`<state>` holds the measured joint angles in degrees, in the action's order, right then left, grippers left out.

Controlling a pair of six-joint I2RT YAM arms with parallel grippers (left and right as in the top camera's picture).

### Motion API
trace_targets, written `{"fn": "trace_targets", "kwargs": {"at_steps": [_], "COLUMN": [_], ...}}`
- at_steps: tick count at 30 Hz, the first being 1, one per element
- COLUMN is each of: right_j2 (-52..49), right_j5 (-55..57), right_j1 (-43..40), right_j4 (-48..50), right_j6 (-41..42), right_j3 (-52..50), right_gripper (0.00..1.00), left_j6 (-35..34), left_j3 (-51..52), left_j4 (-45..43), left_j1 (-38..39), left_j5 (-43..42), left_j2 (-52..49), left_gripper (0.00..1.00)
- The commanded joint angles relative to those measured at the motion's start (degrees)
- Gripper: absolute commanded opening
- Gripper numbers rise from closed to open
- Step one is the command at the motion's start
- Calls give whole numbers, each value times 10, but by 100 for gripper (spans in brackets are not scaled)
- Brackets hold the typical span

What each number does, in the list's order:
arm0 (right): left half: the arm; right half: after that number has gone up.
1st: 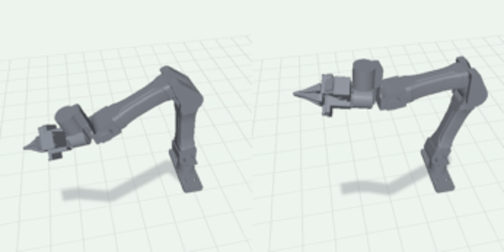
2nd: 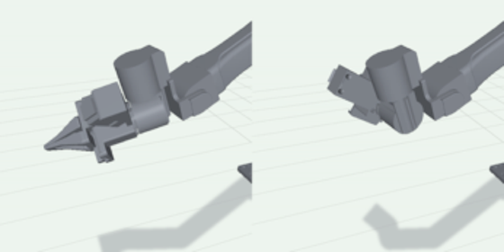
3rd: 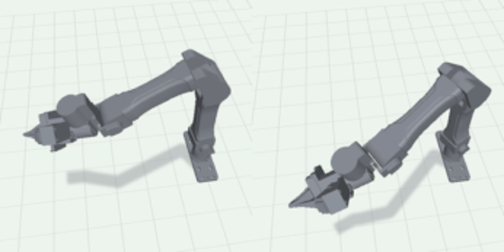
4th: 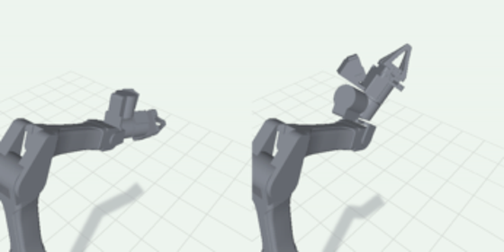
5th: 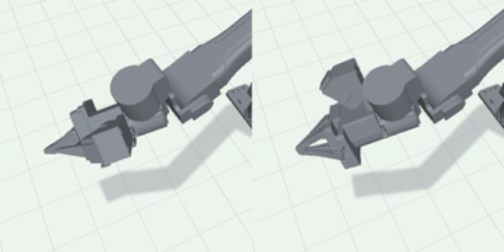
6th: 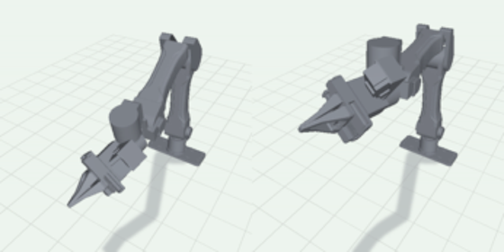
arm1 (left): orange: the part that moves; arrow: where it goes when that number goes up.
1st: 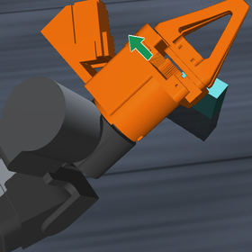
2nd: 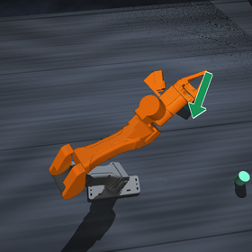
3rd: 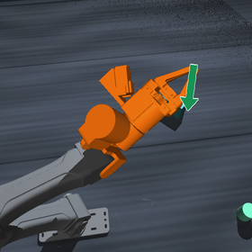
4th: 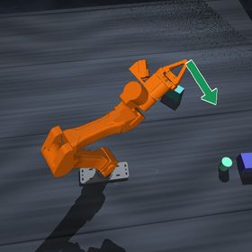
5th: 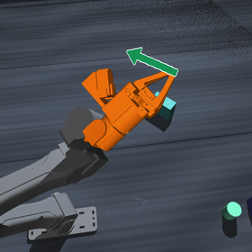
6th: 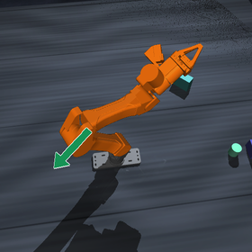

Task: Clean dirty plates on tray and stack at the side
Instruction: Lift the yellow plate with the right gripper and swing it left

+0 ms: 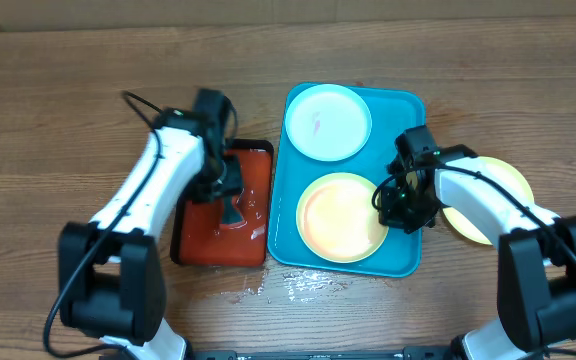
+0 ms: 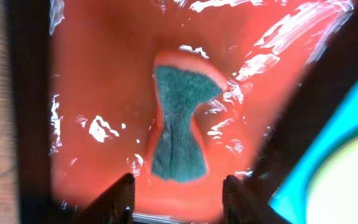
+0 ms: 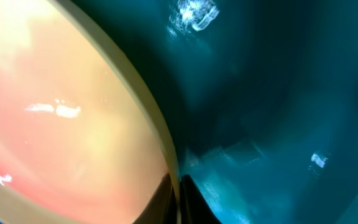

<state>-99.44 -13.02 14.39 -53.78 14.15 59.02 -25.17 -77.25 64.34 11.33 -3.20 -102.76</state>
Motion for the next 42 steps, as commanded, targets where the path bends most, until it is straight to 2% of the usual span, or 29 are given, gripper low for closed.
{"fn": "trace_targets", "kwargs": {"at_steps": [1,8,9,12,14,18,20,27,42], "right_j2": [68,90,90,87,81,63,56,40,40], "right_j5": [97,195,210,253,270,355,407,576,775], "right_j1": [23,132,152,210,243,301,329,420,506], "right_j4": [-39,-70,-58,1,39,85,101,133,132], "right_j6": [-6,-6,-6,-6,-6,-6,-6,-5,-6], "right_j3": [89,219,225,226,226,226,226,226,226], "right_gripper": [4,4,4,4,4,4,4,4,4], "left_j6": [-1,12,12,12,12,15,17,21,21], "left_j3": [-84,-184,-194,-216,-220,-220,-220,-219,-219], "left_j4": [39,82,84,90,89,91,95,116,118], "left_j1": [-49,-127,-135,-153,-158,-159,-159,-158,-158], "left_j5": [-65,-122,-124,-130,-130,-129,-129,-129,-129], "left_j2": [65,139,148,176,195,220,223,217,214], "left_gripper": [50,69,74,78,85,91,100,100,100]}}
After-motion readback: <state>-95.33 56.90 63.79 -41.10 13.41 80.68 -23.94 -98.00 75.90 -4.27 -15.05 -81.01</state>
